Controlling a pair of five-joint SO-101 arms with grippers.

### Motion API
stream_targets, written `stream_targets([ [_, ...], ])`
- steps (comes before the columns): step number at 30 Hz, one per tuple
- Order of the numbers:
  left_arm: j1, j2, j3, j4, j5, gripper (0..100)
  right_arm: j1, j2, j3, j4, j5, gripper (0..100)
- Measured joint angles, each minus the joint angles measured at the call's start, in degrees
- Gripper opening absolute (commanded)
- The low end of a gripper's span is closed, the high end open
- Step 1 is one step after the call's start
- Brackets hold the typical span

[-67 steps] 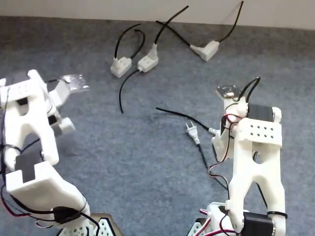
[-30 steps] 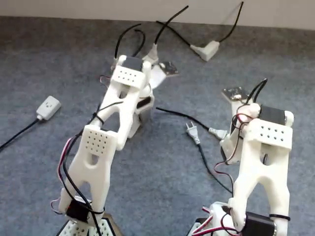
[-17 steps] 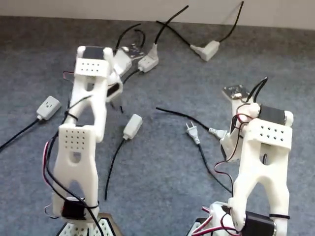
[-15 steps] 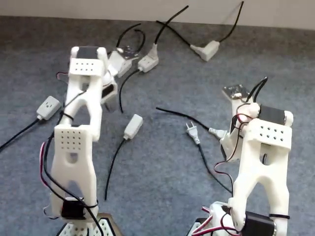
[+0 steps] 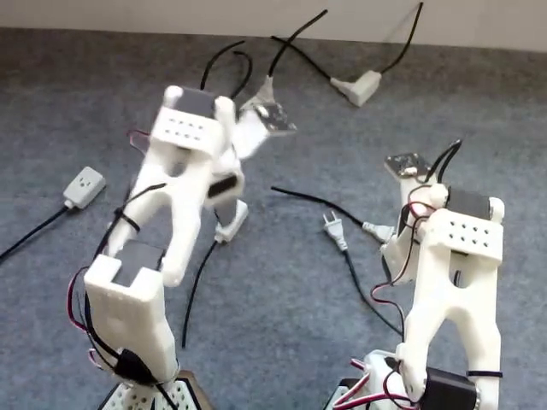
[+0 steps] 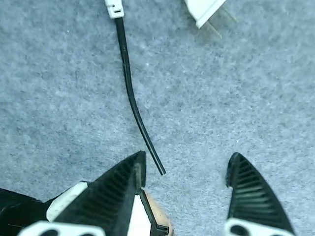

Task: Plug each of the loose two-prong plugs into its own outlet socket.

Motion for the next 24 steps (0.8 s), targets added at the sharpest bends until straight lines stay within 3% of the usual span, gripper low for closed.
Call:
stream_targets([
  [3, 1.67, -1.32, 8.88, -7.03, -0.09, 21, -0.18, 0.00, 1.41, -0.62, 0.00, 25.9],
  [8, -1.85, -0.88, 15.03, -19.78, -0.26, 21, 0.00, 0.00, 1.93, -0.70, 0.00, 25.9],
  [14, -9.58, -0.70, 15.47, -23.74, -6.59, 21, -0.09, 0.00, 1.93, -0.70, 0.00, 25.9],
  [19, -15.82, 0.26, 15.74, -29.19, -7.38, 21, -0.09, 0.00, 1.93, -0.70, 0.00, 25.9],
  [24, -18.99, -1.05, 14.68, -27.52, -7.38, 21, -0.18, 0.00, 1.85, -0.70, 0.00, 25.9],
])
